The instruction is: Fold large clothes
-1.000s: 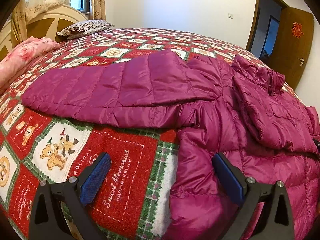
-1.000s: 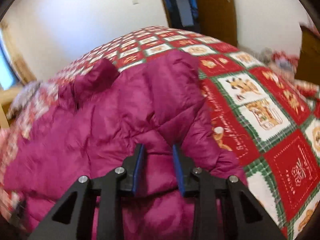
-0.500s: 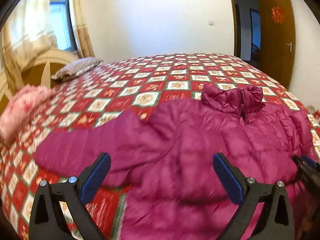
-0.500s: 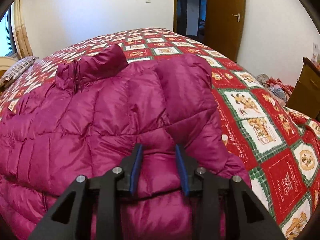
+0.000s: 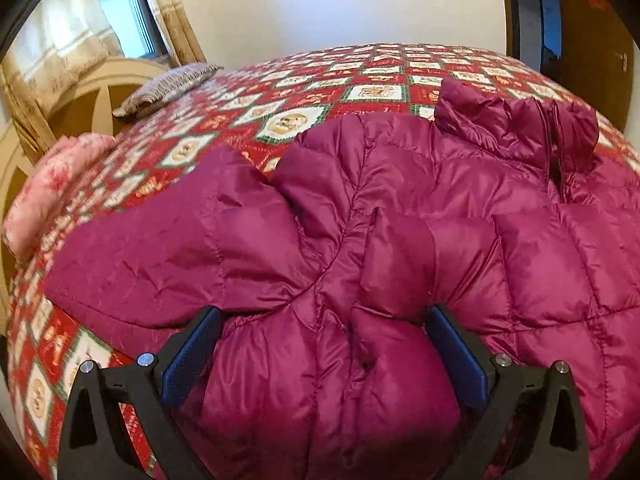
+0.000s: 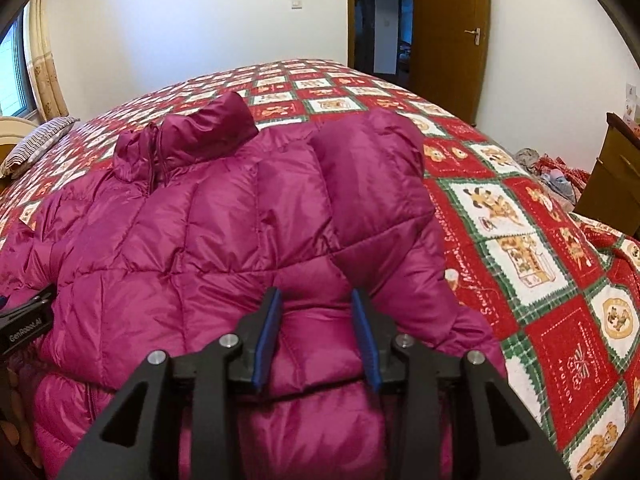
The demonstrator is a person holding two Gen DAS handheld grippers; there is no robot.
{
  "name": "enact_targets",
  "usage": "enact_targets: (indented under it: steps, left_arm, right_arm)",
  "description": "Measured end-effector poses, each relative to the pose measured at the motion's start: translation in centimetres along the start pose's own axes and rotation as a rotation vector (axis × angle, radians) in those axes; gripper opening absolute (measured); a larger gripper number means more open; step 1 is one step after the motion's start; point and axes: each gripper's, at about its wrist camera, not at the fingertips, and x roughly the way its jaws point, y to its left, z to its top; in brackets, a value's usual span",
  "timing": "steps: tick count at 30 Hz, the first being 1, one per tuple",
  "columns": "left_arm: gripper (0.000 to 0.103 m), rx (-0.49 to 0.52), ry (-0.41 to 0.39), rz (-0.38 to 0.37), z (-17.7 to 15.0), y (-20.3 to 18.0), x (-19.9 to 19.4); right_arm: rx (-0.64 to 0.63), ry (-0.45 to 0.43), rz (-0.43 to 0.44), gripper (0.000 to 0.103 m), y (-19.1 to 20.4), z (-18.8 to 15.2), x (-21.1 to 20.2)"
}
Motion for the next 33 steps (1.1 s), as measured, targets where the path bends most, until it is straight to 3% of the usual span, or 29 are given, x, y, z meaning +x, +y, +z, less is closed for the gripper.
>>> enact_targets:
  steps: [2, 5, 8, 12, 14, 17, 21, 26, 30, 33]
  left_arm:
    - [0.102, 0.001, -0.001, -0.002, 0.1, -0.1, -0.3]
    - [0.102, -0.045, 0.024, -0.100, 0.5, 1.5, -0.5]
    - [0.102, -0.191, -0.017, -0.127, 0.9, 5.8, -2.2]
    - [0.102, -0.409, -0.082, -0.023, 1.7, 14.7, -3.4]
    - [0.102, -0.492, -0.082, 0.087, 2.2, 19.7, -2.6]
    - [0.102, -0.595, -0.025, 0.241, 1.8, 25.8, -0.6]
    - [0.102, -0.700, 0.071, 0.292, 0.0, 31.1, 2.4]
    - [0.102, -0.842, 0.147, 0.212, -2.5, 32.7, 5.2]
    - [0.100, -0.780, 0.112, 0.253, -2.8, 31.3, 5.8]
    - [0.088, -0.757, 0.097, 0.255, -2.8, 31.1, 5.8]
  right_arm:
    - [0.001, -0.002, 0.002, 0.042, 0.0, 0.0, 0.0]
    - [0.006, -0.004, 0.025, 0.051, -0.2, 0.0, 0.0]
    - [0.011, -0.005, 0.041, 0.055, -0.2, 0.0, 0.0]
    - [0.006, -0.004, 0.050, 0.060, -0.1, 0.1, 0.1]
    - [0.003, -0.005, 0.048, 0.060, 0.0, 0.0, 0.1]
    - [0.001, -0.006, 0.044, 0.061, 0.0, 0.0, 0.1]
    - [-0.004, -0.006, 0.039, 0.061, 0.1, -0.1, 0.2]
    - [-0.009, -0.005, 0.035, 0.061, 0.2, -0.1, 0.3]
    - [-0.010, -0.006, 0.033, 0.062, 0.2, -0.1, 0.3]
    - [-0.010, -0.006, 0.034, 0.062, 0.2, -0.1, 0.3]
